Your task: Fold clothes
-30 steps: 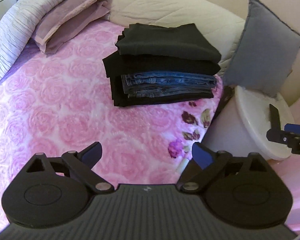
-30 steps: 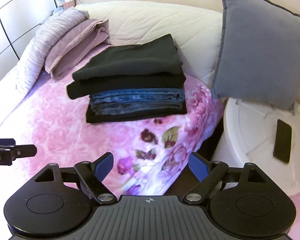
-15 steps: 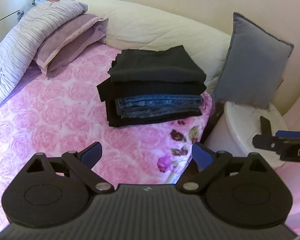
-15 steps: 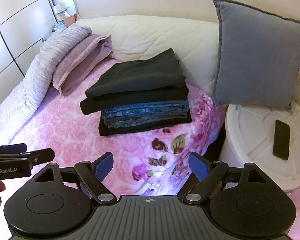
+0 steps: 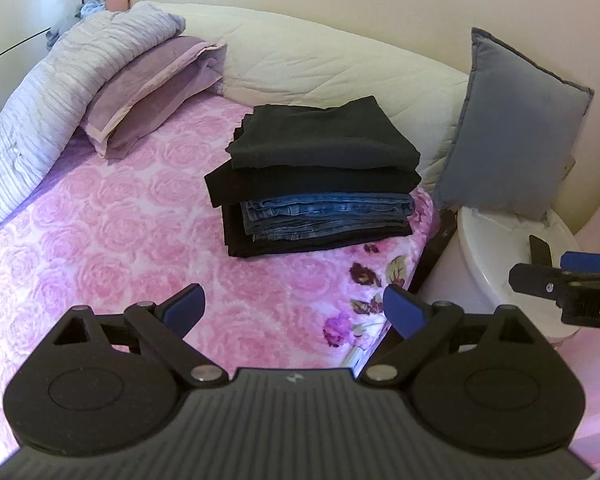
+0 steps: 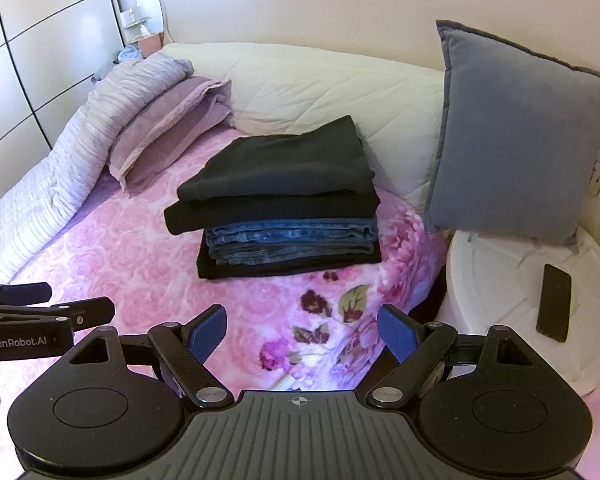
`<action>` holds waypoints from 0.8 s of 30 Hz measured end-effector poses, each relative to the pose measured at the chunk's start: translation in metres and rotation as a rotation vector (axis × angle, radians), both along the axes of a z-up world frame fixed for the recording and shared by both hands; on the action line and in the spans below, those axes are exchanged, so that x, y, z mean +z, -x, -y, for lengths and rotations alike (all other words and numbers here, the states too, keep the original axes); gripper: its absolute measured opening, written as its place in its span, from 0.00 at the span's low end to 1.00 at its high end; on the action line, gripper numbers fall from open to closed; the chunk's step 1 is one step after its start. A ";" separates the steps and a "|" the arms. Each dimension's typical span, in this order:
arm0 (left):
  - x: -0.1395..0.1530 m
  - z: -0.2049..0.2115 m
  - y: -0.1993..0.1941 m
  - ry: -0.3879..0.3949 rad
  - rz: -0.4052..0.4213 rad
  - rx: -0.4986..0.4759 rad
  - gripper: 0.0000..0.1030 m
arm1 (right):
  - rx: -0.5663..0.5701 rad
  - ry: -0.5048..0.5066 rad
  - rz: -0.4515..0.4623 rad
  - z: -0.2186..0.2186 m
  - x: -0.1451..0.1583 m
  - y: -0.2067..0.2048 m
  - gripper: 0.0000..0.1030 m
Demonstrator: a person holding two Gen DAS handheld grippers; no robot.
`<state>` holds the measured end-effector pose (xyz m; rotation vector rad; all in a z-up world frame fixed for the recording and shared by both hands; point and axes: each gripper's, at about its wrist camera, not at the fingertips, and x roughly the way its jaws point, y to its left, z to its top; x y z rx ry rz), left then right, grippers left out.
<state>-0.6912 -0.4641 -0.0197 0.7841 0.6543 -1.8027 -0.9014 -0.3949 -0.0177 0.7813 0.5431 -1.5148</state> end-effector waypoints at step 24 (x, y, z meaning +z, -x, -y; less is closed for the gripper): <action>0.001 -0.002 0.006 0.033 0.035 0.023 0.91 | 0.037 0.013 -0.039 0.003 0.001 -0.002 0.83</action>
